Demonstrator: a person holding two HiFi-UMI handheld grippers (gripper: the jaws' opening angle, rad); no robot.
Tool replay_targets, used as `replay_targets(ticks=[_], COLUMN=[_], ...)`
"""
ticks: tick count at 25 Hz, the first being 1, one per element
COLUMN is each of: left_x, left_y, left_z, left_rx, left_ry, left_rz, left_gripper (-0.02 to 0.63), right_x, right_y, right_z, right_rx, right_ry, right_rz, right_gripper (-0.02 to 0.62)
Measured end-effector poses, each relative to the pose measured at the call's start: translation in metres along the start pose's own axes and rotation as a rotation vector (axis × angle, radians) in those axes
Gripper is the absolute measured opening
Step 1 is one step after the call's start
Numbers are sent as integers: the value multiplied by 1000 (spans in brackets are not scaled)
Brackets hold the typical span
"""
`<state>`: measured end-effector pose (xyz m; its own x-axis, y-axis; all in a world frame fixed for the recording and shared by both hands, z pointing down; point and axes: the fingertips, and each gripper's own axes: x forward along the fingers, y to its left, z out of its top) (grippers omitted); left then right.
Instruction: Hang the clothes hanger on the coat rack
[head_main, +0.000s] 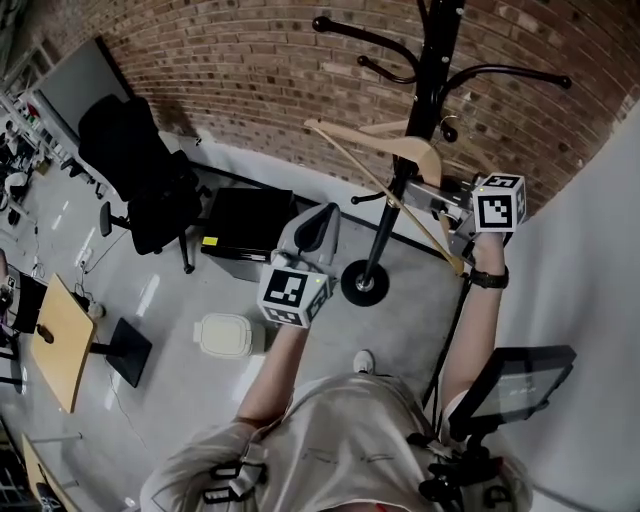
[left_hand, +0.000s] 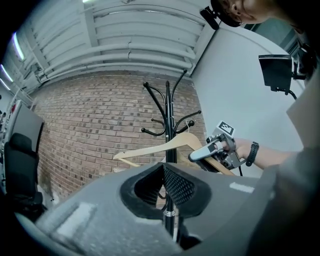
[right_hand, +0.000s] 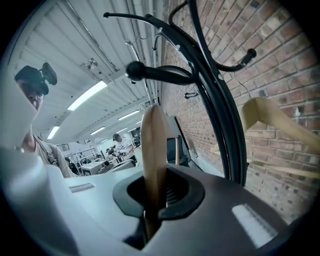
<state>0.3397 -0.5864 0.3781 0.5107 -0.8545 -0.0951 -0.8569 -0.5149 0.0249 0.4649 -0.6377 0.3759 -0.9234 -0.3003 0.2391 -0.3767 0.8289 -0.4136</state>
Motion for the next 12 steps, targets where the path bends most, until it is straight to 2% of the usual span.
replay_targets(ticks=[4, 8, 12], left_x=[6, 4, -2], left_y=[4, -3, -8], left_z=[-4, -9, -17], left_rx=[-13, -14, -21], left_ry=[18, 33, 57], left_rz=[13, 0, -19], left_gripper=[2, 2, 2], right_x=[12, 13, 13], right_y=[-18, -16, -21], right_z=[-23, -21, -22], right_rx=[46, -27, -148], right_ry=[32, -33, -60], right_rz=[-21, -59, -173], right_gripper=[5, -2, 118])
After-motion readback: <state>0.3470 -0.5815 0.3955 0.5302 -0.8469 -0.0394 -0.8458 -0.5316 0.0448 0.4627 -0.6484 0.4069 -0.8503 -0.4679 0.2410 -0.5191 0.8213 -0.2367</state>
